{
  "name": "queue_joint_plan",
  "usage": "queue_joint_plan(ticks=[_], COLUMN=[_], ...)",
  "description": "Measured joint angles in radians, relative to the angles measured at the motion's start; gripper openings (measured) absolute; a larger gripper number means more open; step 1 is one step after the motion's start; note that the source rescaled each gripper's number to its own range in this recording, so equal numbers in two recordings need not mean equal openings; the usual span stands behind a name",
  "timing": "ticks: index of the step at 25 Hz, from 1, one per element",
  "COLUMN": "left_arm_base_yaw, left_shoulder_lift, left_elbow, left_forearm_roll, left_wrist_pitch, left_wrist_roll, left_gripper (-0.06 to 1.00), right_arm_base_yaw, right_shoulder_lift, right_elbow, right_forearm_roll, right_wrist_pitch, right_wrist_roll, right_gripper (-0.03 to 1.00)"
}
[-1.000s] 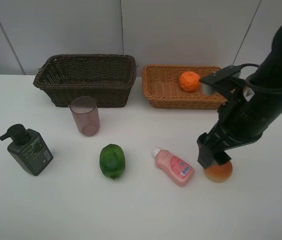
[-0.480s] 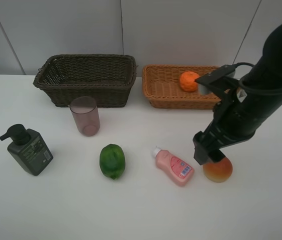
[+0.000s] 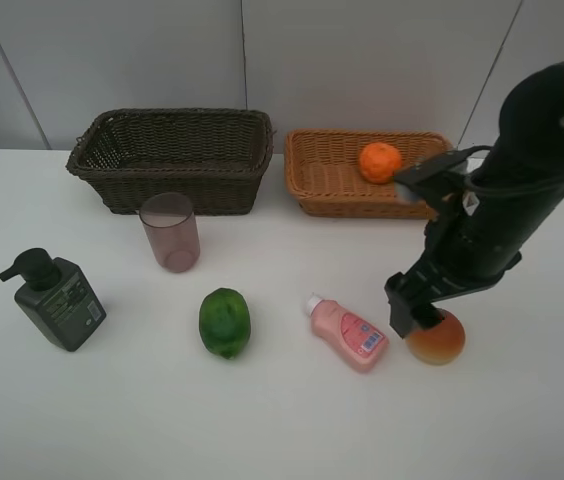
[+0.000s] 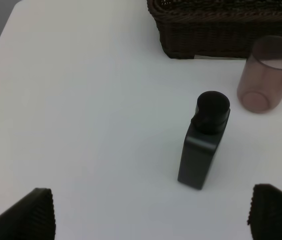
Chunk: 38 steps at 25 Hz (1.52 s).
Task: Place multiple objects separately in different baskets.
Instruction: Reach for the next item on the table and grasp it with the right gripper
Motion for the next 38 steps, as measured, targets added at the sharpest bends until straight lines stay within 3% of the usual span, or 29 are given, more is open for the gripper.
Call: queue_joint_plan(ticks=[11, 38], left_arm_base_yaw=[0.0, 0.0], left_shoulder_lift=[0.0, 0.0], left_elbow=[0.0, 0.0], left_forearm_roll=[0.0, 0.0], left_wrist_pitch=[0.0, 0.0], left_wrist_roll=[0.0, 0.0], left_gripper=[1.0, 1.0], right_arm_base_yaw=[-0.011, -0.041], right_shoulder_lift=[0.11, 0.182], right_elbow=[0.001, 0.001], right_forearm_roll=[-0.158, -0.098], right_wrist_pitch=[-0.016, -0.057], right_wrist_roll=[0.071, 0.071], right_gripper=[1.0, 1.0])
